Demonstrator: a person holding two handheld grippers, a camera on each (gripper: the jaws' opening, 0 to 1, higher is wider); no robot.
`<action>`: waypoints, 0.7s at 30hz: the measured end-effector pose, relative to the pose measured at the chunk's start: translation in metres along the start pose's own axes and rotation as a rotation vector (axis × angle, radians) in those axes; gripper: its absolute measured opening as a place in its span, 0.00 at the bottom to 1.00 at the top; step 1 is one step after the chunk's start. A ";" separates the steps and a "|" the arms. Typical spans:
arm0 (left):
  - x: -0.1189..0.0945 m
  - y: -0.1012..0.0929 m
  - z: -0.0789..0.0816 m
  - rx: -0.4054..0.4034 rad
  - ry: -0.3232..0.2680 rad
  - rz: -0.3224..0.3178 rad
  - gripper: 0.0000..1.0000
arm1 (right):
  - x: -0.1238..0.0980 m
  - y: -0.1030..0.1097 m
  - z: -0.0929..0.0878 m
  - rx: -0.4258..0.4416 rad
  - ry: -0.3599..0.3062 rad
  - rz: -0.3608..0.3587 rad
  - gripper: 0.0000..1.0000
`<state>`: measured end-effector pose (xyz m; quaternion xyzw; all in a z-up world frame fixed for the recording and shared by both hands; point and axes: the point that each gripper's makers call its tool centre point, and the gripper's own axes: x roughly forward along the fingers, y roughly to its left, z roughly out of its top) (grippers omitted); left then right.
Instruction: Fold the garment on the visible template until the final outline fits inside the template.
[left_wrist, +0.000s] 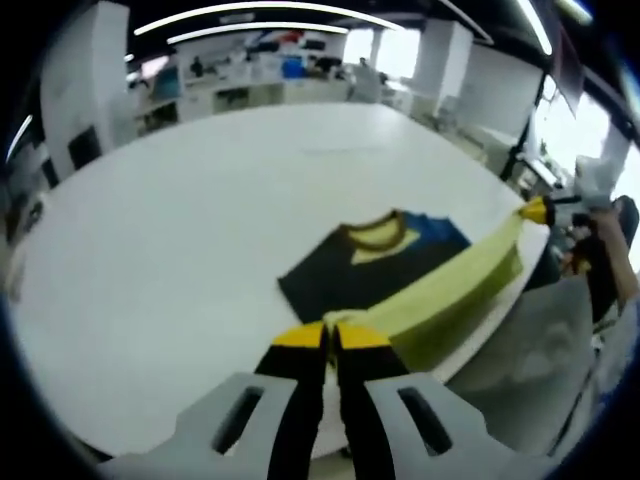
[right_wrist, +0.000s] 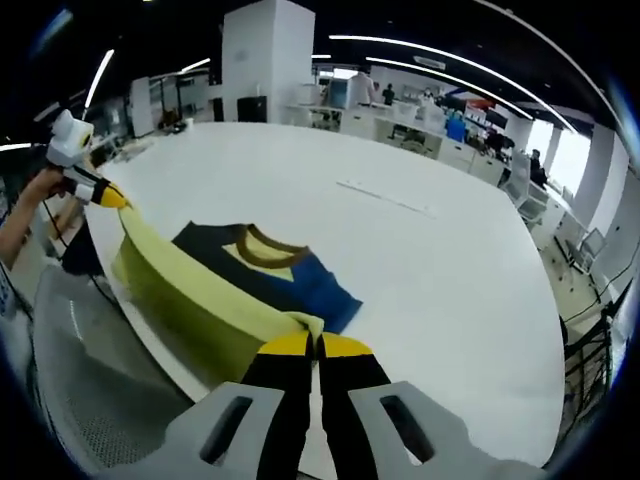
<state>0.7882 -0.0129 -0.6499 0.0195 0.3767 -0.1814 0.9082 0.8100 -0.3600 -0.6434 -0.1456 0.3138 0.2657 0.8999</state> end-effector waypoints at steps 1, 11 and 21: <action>0.002 0.001 0.001 0.008 0.001 -0.001 0.00 | 0.002 -0.001 0.001 0.000 -0.002 0.003 0.02; 0.017 0.008 0.006 0.004 -0.002 -0.004 0.00 | 0.012 -0.006 0.004 -0.008 -0.002 0.009 0.02; 0.028 0.014 0.006 0.003 0.008 -0.006 0.00 | 0.021 -0.009 0.008 -0.004 -0.018 0.012 0.02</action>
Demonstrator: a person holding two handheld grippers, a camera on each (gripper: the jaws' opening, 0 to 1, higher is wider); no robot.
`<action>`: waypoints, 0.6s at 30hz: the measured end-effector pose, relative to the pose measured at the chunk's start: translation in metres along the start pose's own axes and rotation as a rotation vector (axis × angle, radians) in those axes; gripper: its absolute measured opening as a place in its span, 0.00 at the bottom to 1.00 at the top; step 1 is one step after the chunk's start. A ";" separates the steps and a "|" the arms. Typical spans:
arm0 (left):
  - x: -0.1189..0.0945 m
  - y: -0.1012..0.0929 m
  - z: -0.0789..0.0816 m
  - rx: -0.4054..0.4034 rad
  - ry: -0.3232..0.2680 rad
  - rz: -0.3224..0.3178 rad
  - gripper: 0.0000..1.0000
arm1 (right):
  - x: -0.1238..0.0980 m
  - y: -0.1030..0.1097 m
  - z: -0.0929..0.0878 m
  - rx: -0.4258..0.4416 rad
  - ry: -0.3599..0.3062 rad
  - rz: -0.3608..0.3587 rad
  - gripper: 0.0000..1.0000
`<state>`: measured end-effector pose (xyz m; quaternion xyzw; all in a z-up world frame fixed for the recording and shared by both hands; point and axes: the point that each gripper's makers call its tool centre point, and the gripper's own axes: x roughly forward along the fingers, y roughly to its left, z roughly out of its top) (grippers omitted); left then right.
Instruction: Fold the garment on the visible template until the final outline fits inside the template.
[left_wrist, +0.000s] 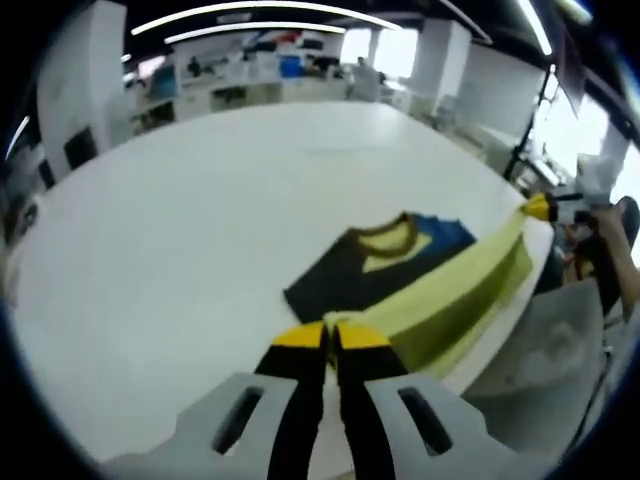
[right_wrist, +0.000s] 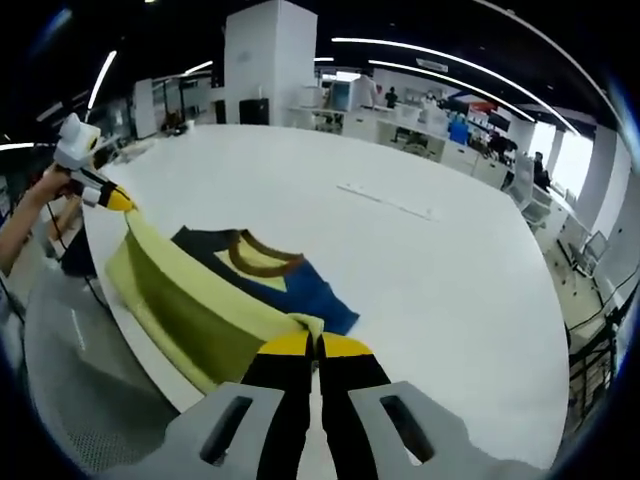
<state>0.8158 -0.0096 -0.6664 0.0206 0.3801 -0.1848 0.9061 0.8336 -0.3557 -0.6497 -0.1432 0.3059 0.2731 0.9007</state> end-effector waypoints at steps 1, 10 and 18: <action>0.002 0.001 0.001 0.000 -0.001 0.000 0.00 | 0.001 0.000 0.001 -0.001 -0.001 -0.001 0.02; 0.013 0.005 0.008 0.001 -0.008 0.004 0.00 | 0.013 -0.008 0.003 -0.018 0.004 -0.006 0.02; 0.022 0.007 0.007 0.000 0.001 -0.005 0.00 | 0.022 -0.012 0.003 -0.026 0.009 -0.003 0.02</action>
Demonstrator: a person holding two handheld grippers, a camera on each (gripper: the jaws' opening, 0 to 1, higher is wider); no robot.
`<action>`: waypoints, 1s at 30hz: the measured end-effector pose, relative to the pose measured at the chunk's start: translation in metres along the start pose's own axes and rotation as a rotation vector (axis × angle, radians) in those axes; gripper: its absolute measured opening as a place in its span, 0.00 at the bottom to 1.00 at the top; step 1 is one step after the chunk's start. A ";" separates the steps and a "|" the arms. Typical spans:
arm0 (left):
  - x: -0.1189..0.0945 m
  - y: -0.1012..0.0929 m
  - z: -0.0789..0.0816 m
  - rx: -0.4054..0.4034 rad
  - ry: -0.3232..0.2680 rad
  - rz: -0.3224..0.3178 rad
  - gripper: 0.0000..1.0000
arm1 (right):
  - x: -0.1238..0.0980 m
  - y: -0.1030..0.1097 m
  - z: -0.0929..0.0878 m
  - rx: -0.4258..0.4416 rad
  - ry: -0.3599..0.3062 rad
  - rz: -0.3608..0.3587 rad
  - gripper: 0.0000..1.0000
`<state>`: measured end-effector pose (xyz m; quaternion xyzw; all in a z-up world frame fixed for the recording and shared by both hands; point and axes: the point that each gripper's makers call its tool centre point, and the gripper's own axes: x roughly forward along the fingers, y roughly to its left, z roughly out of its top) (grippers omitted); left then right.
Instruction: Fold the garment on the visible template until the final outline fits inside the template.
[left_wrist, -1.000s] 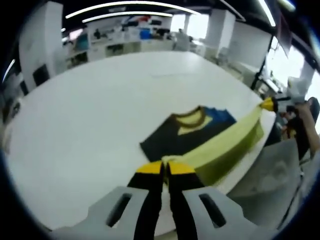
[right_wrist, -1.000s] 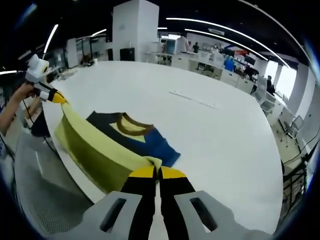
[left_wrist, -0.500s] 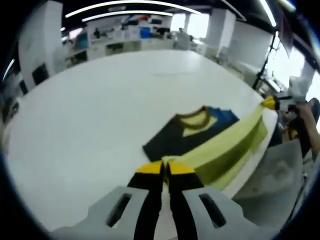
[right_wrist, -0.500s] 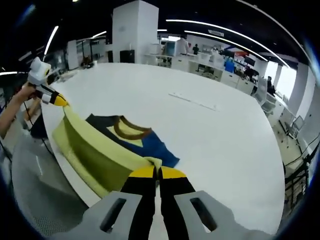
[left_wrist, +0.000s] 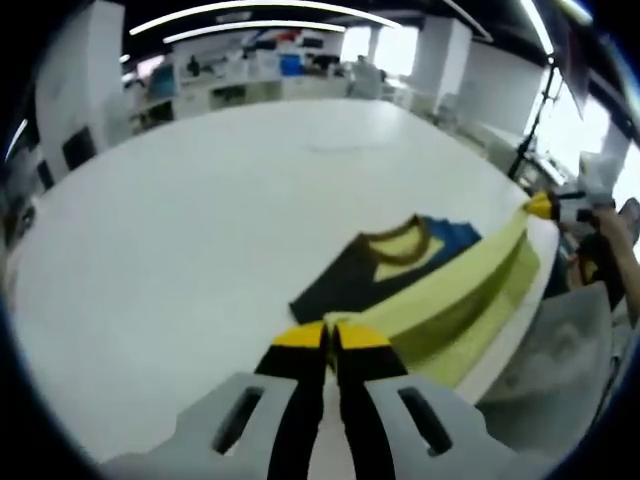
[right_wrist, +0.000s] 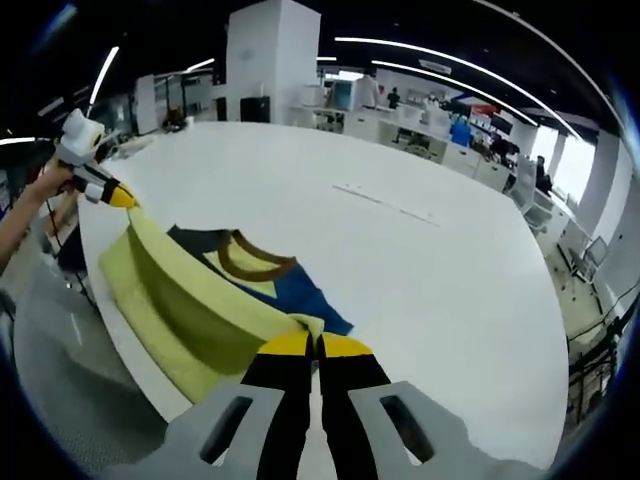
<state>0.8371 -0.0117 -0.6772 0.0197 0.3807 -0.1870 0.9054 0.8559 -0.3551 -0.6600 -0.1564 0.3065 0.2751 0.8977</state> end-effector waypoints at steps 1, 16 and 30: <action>0.002 0.001 0.000 0.003 0.003 -0.003 0.00 | 0.002 -0.001 0.000 -0.001 0.003 0.002 0.02; 0.018 0.010 0.000 0.019 0.038 0.010 0.00 | 0.021 -0.009 0.005 0.012 -0.010 0.014 0.02; 0.036 0.020 0.007 0.006 0.045 -0.005 0.00 | 0.037 -0.015 0.007 0.013 0.002 0.029 0.02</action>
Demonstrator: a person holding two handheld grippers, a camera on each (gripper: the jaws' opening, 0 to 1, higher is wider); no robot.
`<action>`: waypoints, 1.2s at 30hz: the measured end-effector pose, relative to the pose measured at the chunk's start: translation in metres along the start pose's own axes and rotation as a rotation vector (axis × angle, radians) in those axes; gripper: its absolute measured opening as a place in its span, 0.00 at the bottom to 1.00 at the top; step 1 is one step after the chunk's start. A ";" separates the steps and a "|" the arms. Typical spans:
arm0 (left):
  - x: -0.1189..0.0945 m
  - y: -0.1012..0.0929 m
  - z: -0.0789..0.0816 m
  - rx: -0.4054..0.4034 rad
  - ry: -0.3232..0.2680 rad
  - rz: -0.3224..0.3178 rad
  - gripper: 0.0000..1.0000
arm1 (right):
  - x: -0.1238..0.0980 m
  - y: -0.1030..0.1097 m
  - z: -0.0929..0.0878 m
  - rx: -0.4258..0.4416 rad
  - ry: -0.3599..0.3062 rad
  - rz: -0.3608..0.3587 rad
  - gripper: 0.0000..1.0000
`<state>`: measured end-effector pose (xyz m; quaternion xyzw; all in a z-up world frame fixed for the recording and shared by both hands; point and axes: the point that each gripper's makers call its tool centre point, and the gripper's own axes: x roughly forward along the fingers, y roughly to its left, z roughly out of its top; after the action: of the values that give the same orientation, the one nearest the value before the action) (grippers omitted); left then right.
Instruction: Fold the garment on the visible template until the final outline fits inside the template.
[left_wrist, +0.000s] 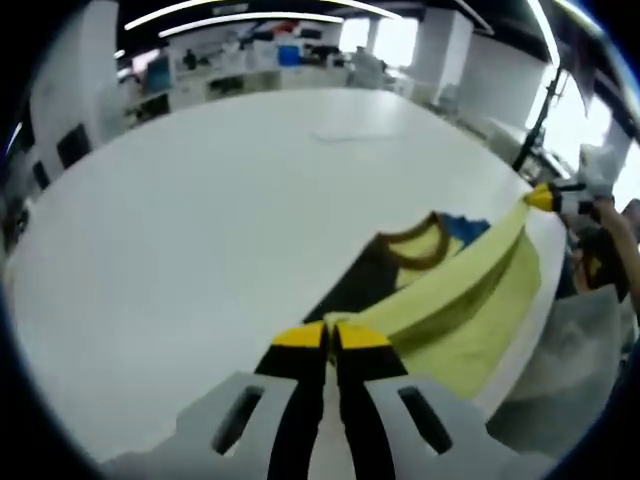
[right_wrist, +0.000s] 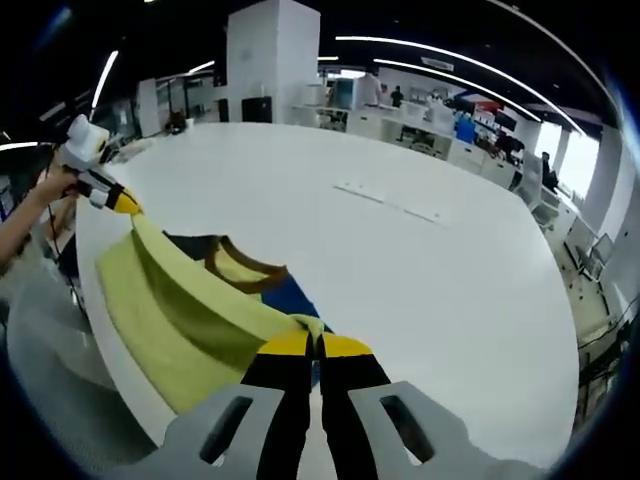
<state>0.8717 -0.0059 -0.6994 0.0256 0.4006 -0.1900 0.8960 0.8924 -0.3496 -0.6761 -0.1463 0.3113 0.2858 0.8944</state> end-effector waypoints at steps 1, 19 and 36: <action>0.001 0.000 0.000 0.001 0.002 0.000 0.00 | 0.001 0.000 0.000 0.000 0.002 0.001 0.02; 0.018 0.008 -0.003 -0.007 0.032 -0.007 0.00 | 0.021 -0.005 -0.010 0.013 0.027 0.013 0.02; 0.039 0.015 -0.008 -0.027 0.062 -0.001 0.00 | 0.043 -0.015 -0.017 0.031 0.042 0.014 0.02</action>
<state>0.8948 -0.0029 -0.7348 0.0191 0.4308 -0.1839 0.8833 0.9206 -0.3508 -0.7154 -0.1360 0.3356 0.2841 0.8878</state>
